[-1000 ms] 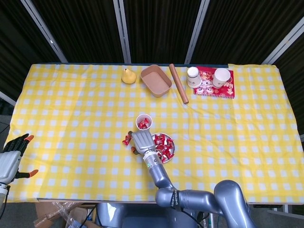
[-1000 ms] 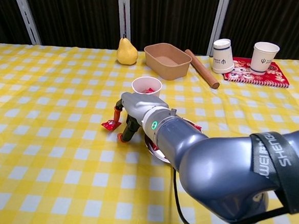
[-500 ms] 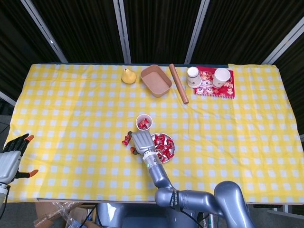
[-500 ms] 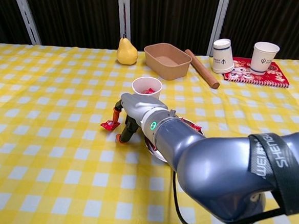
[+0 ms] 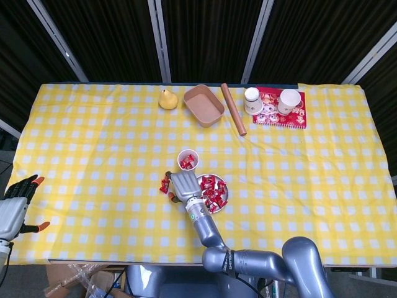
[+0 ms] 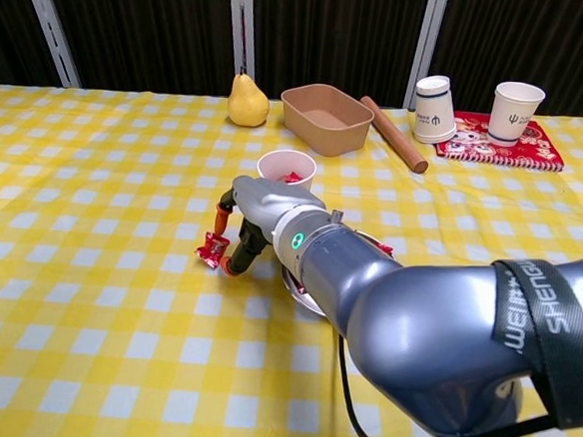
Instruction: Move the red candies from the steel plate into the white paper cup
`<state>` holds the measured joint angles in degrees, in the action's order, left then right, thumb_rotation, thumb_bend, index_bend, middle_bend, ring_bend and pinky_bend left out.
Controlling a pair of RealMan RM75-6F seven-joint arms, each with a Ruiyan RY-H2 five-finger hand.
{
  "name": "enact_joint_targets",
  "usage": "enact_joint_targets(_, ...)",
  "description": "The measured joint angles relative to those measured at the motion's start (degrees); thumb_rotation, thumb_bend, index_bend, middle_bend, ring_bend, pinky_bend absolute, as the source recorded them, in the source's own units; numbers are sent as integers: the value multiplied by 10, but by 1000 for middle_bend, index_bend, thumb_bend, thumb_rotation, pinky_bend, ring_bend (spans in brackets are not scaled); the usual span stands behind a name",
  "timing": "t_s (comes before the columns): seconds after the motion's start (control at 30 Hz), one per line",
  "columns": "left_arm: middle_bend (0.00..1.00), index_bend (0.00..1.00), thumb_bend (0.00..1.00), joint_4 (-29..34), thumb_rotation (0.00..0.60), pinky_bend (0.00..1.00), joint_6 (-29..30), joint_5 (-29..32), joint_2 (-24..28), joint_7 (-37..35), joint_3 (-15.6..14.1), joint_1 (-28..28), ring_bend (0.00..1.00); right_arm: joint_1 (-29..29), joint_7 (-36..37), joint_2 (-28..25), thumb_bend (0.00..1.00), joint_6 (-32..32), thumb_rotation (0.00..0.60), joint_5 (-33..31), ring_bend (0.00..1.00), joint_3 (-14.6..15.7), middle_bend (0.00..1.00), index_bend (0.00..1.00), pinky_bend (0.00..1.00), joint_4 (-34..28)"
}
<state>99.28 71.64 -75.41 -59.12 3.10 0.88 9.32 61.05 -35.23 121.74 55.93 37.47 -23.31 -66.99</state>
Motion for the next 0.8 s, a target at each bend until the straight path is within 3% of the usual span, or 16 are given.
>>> enact_joint_targets(0.4, 0, 0, 16, 1, 600, 0, -3, 5, 0, 1, 1, 1, 0, 2, 6, 14, 406, -14, 600, 2, 923, -2, 866, 392, 905, 30)
enact_joint_targets(0.53, 0, 0, 16, 1, 600, 0, -4, 6, 0, 1, 1, 1, 0, 4, 6, 20, 413, -20, 600, 0, 923, -4, 865, 460, 905, 42)
enact_joint_targets(0.8, 0, 0, 16, 1, 600, 0, -6, 7, 1, 0, 1, 2, 0, 0, 5, 21, 526, -21, 600, 2, 923, -3, 866, 549, 905, 38)
